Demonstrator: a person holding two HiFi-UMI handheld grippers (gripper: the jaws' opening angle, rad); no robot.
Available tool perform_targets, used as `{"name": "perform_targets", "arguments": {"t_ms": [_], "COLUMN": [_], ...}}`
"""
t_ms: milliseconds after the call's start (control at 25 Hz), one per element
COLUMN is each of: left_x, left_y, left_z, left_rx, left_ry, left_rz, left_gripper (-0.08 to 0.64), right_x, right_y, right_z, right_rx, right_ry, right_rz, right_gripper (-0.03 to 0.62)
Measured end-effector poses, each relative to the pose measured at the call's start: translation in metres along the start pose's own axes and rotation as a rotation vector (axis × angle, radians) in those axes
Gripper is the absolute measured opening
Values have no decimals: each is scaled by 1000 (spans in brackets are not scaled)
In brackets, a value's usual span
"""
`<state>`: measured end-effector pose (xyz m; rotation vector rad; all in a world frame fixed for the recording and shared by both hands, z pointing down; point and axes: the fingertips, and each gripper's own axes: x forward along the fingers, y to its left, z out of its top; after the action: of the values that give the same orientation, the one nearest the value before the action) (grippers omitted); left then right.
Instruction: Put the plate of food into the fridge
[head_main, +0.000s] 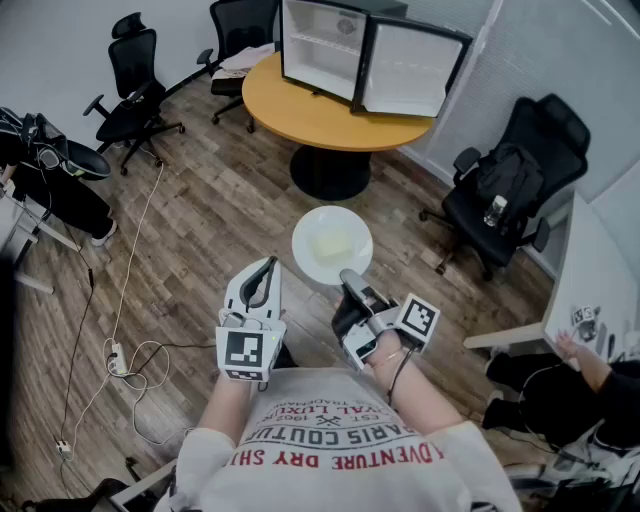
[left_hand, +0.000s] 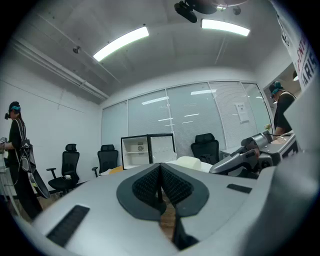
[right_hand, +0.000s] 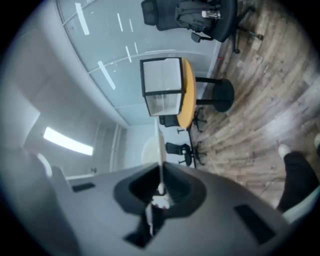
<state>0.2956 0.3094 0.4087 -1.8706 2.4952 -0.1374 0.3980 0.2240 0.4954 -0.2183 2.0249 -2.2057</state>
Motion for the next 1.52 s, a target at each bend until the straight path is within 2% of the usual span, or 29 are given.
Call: {"name": "perform_targets", "arguments": {"t_ms": [160,480,720,960,1520], "left_x": [1,6,21,44,125], "left_y": [5,4,24,68,213], "left_z": [-1,-5,-5,-11,-11], "left_rx": [32,18,-1,-9,15], "left_ry": [-6,7,9,8,-2], "left_rz": [-9,-36,-61,-77,-143], "left_gripper": [29,29,29,29,29], "right_x": [3,6,29,74,237], "right_y": [-2,0,1,-6,1], "right_z": [-1,-1,1,1,-1], "right_rx": [5,-20,-3,1,10], "right_ry": [2,5,-9,-30,-86], "right_rz": [0,-4,-10,-30,-22], "right_gripper": [38,38,37,37,37]}}
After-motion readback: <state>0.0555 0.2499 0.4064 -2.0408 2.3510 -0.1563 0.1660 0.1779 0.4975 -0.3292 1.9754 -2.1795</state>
